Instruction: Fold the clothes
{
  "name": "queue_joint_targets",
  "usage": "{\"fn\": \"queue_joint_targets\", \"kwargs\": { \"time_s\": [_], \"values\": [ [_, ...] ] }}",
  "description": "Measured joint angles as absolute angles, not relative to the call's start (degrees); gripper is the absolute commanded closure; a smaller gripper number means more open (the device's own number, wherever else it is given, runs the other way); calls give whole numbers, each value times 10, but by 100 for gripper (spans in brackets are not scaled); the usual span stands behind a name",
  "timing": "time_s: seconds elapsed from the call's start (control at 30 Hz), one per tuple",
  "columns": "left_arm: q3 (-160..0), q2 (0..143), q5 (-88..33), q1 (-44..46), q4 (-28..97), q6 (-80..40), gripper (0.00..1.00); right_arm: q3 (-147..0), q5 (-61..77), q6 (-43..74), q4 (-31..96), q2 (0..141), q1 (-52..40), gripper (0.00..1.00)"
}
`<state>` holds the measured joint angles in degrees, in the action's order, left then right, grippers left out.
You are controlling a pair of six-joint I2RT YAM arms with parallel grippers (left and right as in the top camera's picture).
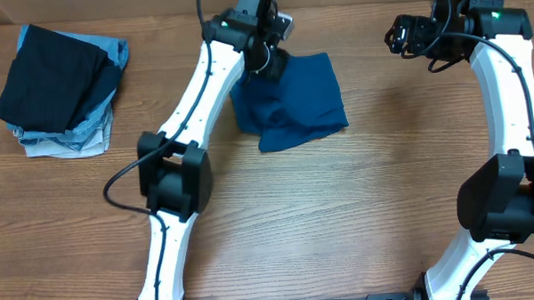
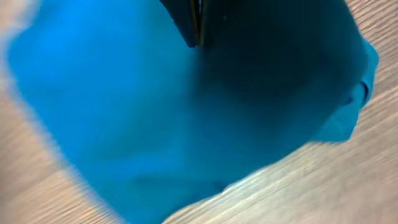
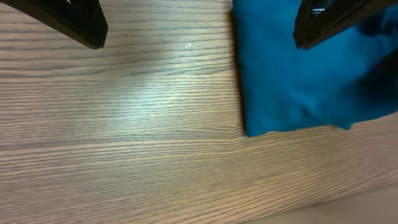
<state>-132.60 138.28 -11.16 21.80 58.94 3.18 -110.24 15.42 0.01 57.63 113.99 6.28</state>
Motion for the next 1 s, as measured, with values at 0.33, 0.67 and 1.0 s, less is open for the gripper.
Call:
{"fn": "queue_joint_targets", "kwargs": {
  "time_s": [0.33, 0.67, 1.0],
  "values": [
    [-1340, 1483, 37, 215, 585, 9, 96, -1102, 150, 0, 577, 1140, 62, 0],
    [-1479, 1388, 19, 215, 747, -60, 96, -1102, 150, 0, 576, 1140, 62, 0],
    [-1285, 1392, -111, 215, 808, -102, 95, -1102, 150, 0, 576, 1140, 62, 0]
  ]
}}
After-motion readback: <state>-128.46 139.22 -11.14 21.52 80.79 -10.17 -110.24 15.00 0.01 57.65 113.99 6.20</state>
